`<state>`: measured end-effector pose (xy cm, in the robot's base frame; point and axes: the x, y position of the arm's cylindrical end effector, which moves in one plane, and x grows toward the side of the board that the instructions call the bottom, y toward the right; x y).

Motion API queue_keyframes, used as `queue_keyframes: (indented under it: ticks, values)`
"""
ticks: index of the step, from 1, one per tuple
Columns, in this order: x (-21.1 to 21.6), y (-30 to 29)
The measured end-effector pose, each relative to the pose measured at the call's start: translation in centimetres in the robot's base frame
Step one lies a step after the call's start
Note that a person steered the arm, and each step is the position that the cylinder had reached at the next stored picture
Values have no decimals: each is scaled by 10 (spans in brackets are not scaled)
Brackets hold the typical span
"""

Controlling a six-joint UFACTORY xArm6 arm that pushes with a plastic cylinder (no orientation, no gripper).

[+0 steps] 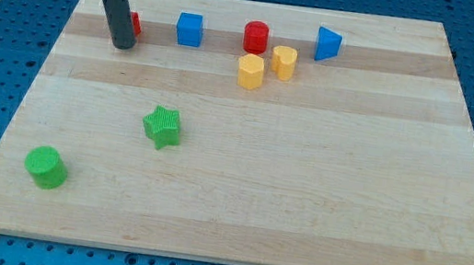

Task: Push the yellow hexagon closer to the yellow heart

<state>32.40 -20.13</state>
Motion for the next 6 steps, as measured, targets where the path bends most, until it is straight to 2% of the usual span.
queue_keyframes:
  ticks: [2, 5, 6]
  values:
    - [14, 11]
    - [19, 149]
    - [16, 170]
